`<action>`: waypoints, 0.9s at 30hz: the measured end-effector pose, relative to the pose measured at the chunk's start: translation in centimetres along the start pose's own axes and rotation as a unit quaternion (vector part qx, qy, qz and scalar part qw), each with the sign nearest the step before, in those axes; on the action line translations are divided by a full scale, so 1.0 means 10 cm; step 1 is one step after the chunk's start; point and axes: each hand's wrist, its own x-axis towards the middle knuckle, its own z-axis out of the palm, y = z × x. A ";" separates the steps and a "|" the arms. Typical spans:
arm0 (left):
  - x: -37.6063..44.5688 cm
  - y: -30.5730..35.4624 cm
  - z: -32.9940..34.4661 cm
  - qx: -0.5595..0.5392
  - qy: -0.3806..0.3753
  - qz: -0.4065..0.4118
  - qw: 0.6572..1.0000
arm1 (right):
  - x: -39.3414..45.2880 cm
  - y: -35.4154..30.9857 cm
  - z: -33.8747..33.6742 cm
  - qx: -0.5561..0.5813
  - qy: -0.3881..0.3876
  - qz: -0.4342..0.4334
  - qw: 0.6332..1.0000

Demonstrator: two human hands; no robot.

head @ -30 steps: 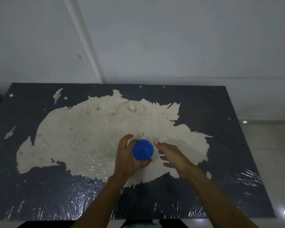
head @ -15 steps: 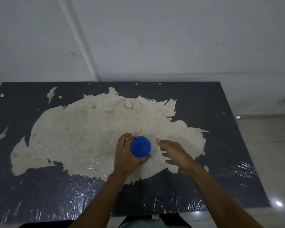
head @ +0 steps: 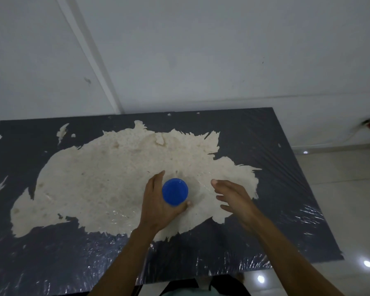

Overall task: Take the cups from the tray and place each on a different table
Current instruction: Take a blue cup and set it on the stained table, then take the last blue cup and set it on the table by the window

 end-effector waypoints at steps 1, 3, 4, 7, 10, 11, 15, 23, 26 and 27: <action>0.00 0.05 -0.03 -0.004 0.003 0.010 1.000 | -0.05 0.02 -0.07 0.001 0.013 -0.014 1.000; 0.03 0.17 -0.06 -0.016 0.003 0.029 0.999 | -0.13 0.07 -0.23 -0.007 0.041 -0.035 0.999; 0.04 0.26 -0.06 -0.025 0.005 0.043 0.999 | -0.18 0.09 -0.33 -0.008 0.053 -0.044 0.998; 0.05 0.63 0.00 -0.049 0.013 0.091 0.995 | -0.34 0.18 -0.65 -0.006 0.093 -0.082 0.992; 0.02 1.09 0.21 -0.041 0.024 0.141 0.989 | -0.52 0.32 -1.02 -0.015 0.122 -0.118 0.985; 0.00 1.25 0.30 -0.041 0.022 0.153 0.987 | -0.59 0.38 -1.15 -0.020 0.134 -0.128 0.983; -0.18 1.90 0.80 -0.052 -0.064 0.197 0.977 | -0.89 0.62 -1.75 -0.047 0.192 -0.157 0.967; -0.76 3.29 2.08 -0.015 -0.293 0.257 0.921 | -1.64 1.27 -3.30 -0.099 0.317 -0.128 0.934; -0.99 3.87 2.50 0.000 -0.322 0.314 0.893 | -1.95 1.49 -3.85 -0.148 0.368 -0.115 0.911; -1.06 4.05 2.64 0.010 -0.328 0.329 0.886 | -2.06 1.55 -4.02 -0.160 0.385 -0.110 0.902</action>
